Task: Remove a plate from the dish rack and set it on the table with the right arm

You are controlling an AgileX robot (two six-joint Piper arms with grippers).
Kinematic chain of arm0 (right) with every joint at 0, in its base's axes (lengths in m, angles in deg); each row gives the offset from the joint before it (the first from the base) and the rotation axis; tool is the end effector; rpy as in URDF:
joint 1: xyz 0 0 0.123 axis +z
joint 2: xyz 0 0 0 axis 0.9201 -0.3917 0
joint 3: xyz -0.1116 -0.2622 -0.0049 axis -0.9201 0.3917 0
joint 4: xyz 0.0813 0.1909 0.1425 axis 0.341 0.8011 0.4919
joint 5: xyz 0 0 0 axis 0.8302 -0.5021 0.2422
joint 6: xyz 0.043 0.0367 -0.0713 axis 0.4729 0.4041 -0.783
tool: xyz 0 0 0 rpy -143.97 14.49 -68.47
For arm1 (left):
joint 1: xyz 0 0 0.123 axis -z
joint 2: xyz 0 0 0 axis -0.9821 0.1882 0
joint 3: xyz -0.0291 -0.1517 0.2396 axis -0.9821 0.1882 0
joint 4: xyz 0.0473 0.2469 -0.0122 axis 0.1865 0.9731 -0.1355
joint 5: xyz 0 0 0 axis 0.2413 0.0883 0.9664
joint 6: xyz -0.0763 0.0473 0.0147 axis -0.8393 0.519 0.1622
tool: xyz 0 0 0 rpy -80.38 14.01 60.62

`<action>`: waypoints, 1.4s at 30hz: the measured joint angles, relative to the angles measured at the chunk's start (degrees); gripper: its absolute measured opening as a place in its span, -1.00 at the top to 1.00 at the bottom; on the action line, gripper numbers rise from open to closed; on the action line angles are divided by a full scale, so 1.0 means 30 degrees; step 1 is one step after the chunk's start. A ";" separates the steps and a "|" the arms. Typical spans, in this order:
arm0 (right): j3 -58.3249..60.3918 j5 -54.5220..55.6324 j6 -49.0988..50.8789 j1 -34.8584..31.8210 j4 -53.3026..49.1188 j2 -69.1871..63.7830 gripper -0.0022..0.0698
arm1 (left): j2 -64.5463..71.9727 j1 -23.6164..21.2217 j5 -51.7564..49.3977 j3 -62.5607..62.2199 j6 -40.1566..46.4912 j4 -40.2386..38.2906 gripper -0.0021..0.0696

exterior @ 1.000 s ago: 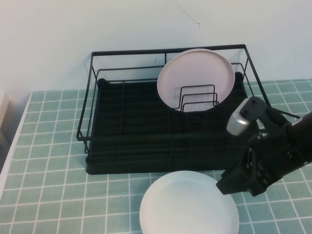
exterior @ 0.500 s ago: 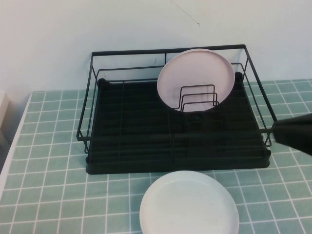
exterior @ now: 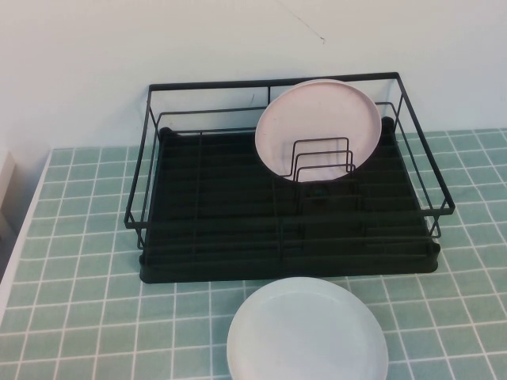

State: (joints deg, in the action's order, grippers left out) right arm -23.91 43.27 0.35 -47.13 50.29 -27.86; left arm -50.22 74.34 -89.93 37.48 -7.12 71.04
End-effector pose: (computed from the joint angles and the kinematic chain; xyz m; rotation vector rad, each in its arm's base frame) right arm 0.0318 0.0470 0.3646 -0.7931 1.5618 0.3790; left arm 0.0532 0.0013 0.1791 -0.2163 1.8020 -0.1020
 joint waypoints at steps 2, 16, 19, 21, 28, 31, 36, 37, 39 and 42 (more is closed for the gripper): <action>0.0187 -0.0548 0.1942 0.0000 -0.2045 0.0331 0.93 | 0.0000 0.0000 0.0000 0.0000 0.0000 0.0000 0.95; 0.3764 0.5655 0.3016 0.0000 -0.5726 0.0639 0.94 | 0.0000 0.0000 0.0000 0.0000 0.0000 0.0000 0.95; 0.6520 1.0391 0.2990 0.0000 -0.5726 0.0878 0.94 | 0.0000 0.0000 0.0000 0.0000 0.0000 0.0000 0.95; 0.8416 1.2863 0.3136 0.0000 -0.5726 0.1540 0.94 | 0.0000 0.0000 0.0000 0.0000 0.0000 0.0000 0.95; 1.2547 1.4711 0.6215 -0.1055 -0.7102 0.4941 0.94 | 0.0000 0.0000 0.0000 0.0000 0.0000 0.0000 0.95; 1.3614 1.4288 0.8434 -0.2644 -0.8786 0.5920 0.94 | 0.0000 0.0000 0.0000 0.0000 0.0000 0.0000 0.95; 1.3727 1.1477 0.9342 -0.5277 -1.0120 0.6557 0.94 | 0.0000 0.0000 0.0000 0.0000 0.0000 0.0000 0.95; 1.3727 1.1019 0.9380 -0.5658 -1.0392 0.6569 0.94 | 0.0000 0.0000 0.0000 0.0000 0.0000 0.0000 0.95; 1.3727 0.9935 0.9465 -0.6151 -1.0965 0.6569 0.94 | 0.0000 0.0000 0.0000 0.0000 0.0000 0.0000 0.95; 1.3727 0.8370 1.0293 -0.6267 -1.1710 0.6569 0.94 | 0.0000 0.0000 0.0000 0.0000 0.0000 0.0000 0.95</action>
State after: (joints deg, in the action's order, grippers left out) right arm 17.27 68.38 31.23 -65.93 15.16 -8.16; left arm -50.22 74.34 -89.93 37.48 -7.12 71.04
